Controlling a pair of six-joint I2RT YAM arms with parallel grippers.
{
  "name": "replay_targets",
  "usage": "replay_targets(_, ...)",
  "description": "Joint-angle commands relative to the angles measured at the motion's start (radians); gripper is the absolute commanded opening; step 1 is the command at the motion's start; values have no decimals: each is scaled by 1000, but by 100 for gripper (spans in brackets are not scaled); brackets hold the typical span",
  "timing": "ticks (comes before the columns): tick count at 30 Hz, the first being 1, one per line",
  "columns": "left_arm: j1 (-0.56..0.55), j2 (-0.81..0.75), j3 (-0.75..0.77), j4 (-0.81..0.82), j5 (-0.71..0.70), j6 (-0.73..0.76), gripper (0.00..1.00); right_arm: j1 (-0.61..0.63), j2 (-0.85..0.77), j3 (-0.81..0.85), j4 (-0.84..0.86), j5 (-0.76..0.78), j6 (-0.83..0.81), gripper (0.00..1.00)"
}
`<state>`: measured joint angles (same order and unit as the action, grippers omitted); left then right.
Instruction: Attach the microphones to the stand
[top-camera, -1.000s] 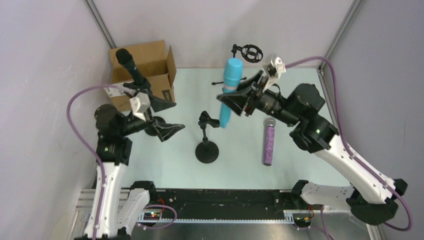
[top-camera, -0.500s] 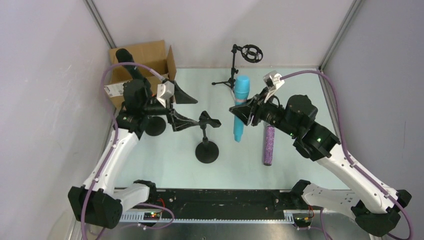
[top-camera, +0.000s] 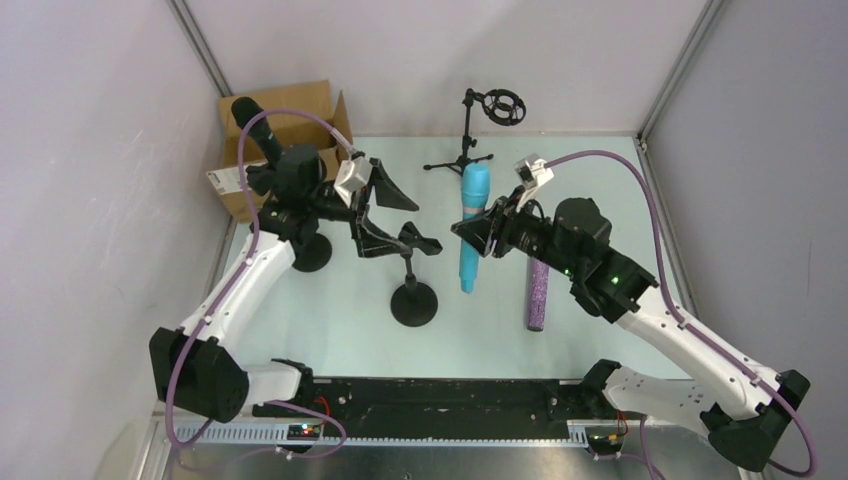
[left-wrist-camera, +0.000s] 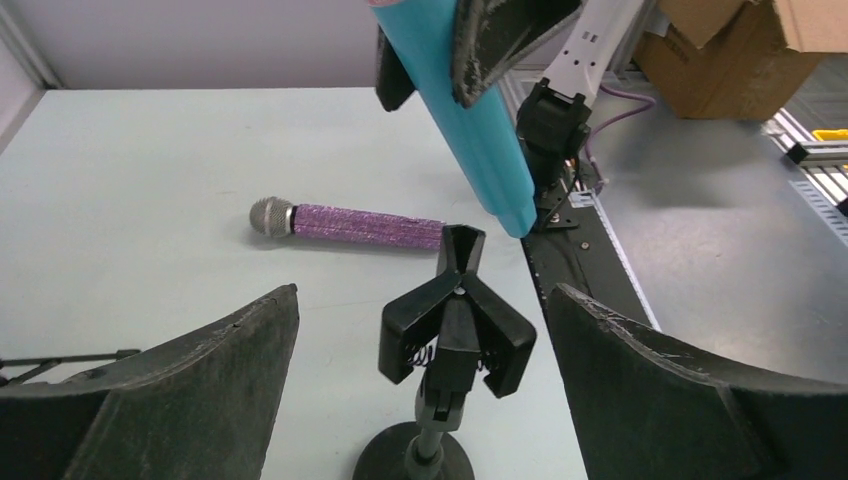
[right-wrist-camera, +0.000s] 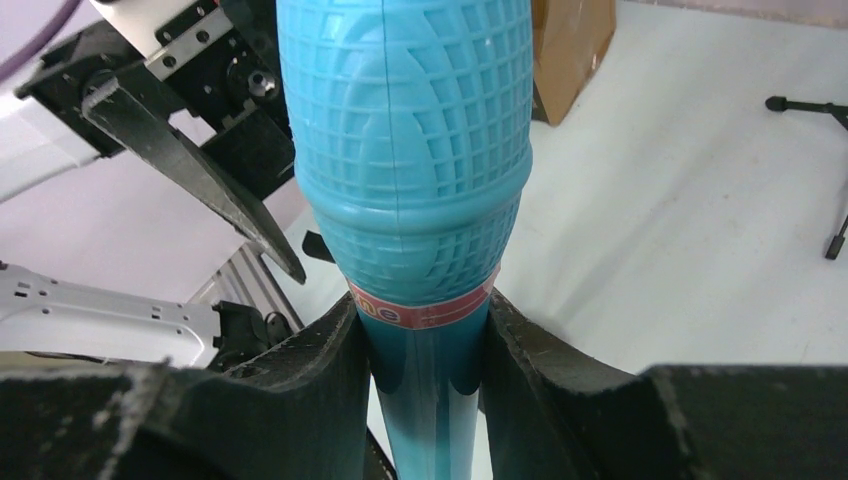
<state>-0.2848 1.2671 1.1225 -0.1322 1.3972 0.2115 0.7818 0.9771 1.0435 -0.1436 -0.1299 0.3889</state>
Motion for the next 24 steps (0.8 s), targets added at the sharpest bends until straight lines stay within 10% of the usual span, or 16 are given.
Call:
replay_targets(1, -19, -17, 11, 16, 70, 35, 97, -19, -28, 22, 92, -19, 14, 0)
replay_targets(14, -23, -121, -101, 14, -75, 230, 97, -53, -22, 23, 185, -75, 47, 0)
replay_targets(24, -36, -132, -89, 14, -43, 221, 54, -52, -15, 22, 230, -45, 47, 0)
